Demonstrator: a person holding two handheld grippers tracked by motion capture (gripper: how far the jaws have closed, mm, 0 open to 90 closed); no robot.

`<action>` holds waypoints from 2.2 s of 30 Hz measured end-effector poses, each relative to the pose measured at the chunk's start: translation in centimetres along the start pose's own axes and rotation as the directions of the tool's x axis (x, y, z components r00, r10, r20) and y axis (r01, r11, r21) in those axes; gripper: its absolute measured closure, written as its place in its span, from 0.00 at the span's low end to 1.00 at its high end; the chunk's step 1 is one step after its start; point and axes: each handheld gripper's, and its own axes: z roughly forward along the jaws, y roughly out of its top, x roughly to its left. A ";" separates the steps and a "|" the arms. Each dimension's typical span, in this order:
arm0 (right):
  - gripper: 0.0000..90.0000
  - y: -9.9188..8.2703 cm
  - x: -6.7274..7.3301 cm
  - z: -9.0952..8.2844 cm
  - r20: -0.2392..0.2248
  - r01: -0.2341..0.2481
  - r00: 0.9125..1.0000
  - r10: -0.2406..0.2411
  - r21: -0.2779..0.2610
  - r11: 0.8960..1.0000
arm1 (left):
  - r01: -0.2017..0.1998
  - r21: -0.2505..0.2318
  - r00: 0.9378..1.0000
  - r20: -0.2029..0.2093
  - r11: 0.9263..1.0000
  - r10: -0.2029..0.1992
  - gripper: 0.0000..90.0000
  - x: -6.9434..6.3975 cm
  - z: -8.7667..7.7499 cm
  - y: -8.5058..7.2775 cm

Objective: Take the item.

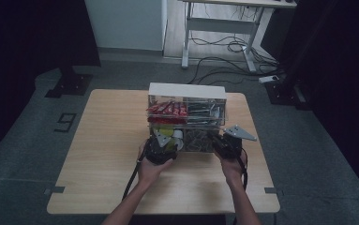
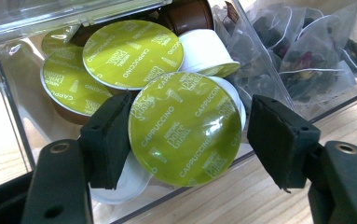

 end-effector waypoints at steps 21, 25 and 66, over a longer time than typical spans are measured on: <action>0.96 0.0 0.0 0.0 0.003 0.002 1.000 -0.002 -0.002 1.000 | -0.009 -0.012 1.000 -0.008 1.000 0.009 0.42 0.2 -0.2 -0.2; 0.96 0.0 0.0 0.0 0.003 0.000 1.000 0.000 -0.003 1.000 | 0.001 -0.024 1.000 -0.001 1.000 -0.001 0.42 0.5 -0.7 -0.1; 0.96 0.0 0.1 0.0 0.013 0.006 1.000 -0.006 0.001 1.000 | -0.003 -0.071 1.000 -0.006 0.997 0.003 0.42 2.3 -5.2 0.1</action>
